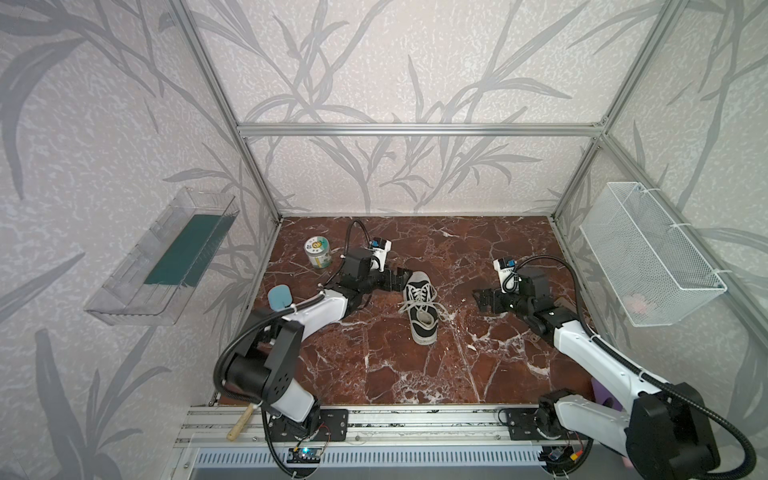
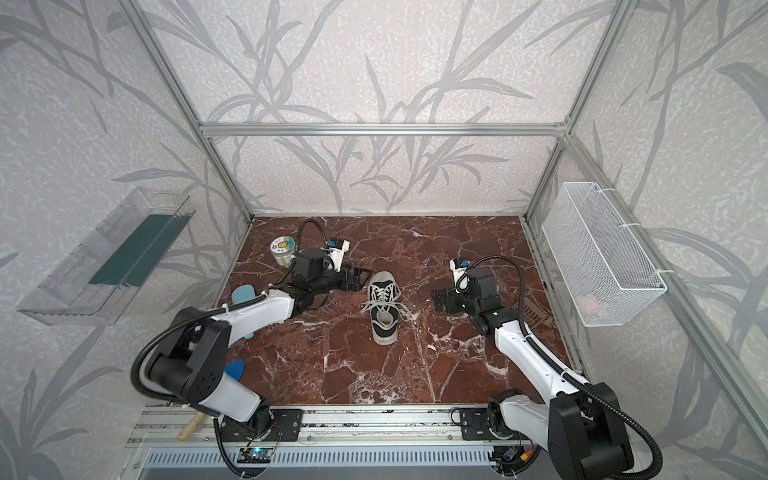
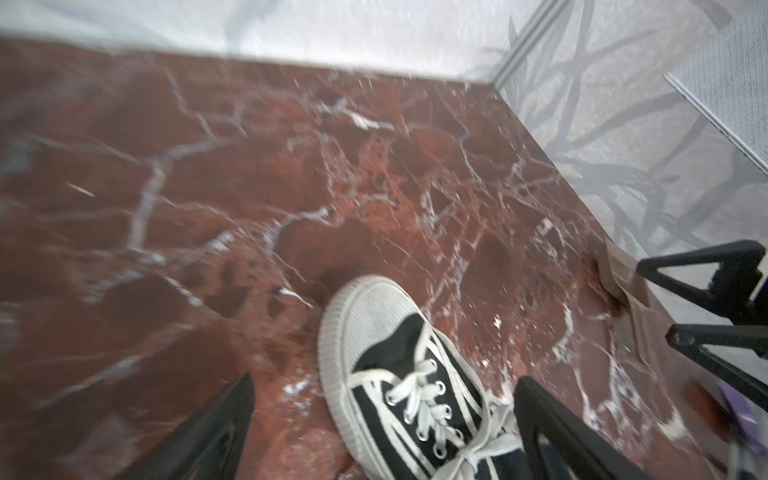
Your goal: Tie the shoes
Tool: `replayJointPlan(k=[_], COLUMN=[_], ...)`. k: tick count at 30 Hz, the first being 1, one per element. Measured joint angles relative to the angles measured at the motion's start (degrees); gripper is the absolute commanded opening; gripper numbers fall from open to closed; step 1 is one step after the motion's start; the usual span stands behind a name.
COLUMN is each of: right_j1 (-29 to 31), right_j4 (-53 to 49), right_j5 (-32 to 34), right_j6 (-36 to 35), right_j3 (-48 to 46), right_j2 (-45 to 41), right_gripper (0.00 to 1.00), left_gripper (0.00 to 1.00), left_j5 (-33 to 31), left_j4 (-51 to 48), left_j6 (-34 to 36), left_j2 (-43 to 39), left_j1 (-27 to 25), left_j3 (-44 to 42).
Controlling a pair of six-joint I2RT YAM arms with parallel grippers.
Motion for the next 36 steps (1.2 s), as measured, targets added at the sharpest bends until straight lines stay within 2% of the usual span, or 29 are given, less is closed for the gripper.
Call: replayJointPlan(k=[7,13,17,21,28,32,36], right_j1=[-1.5,-4.2,-5.3,-6.0,-6.3,-6.3,-6.4], right_j4=[9.1,16.6,23.0,28.4,41.0,48.4,50.4], right_j5=[9.7,16.9,20.0,21.1,20.7,19.8,19.0], right_j6=[-2.9,-4.7,-5.7,-6.9,-9.4,-10.5,-10.8], right_j3=[-3.1,-6.0,-8.7,-9.9,-10.2,-12.5,-13.4], right_j2=[1.9,5.5,8.6,13.0,20.0,24.4,25.1], right_gripper=[0.99,0.99,0.99,0.99,0.99,0.99,0.99], left_gripper=[0.99,0.99,0.99,0.99,0.99,0.99,0.99], left_j5=[-25.3,-36.2,-38.2,-38.2,-37.6,-36.1,-35.0], left_j4=[-2.5,0.1,7.2,17.3,31.3,36.2,37.5], left_j6=[13.1,18.0,17.0,15.8,15.8,15.4,14.5], left_j2=[-13.1,-16.1,-15.6,-9.4,0.7,2.9,4.3], left_j1=[4.0,8.7,12.2,15.0,16.3,17.5,18.5], left_j3=[-5.0,-14.7,-22.2,-26.6,-26.9,-27.2,-27.2])
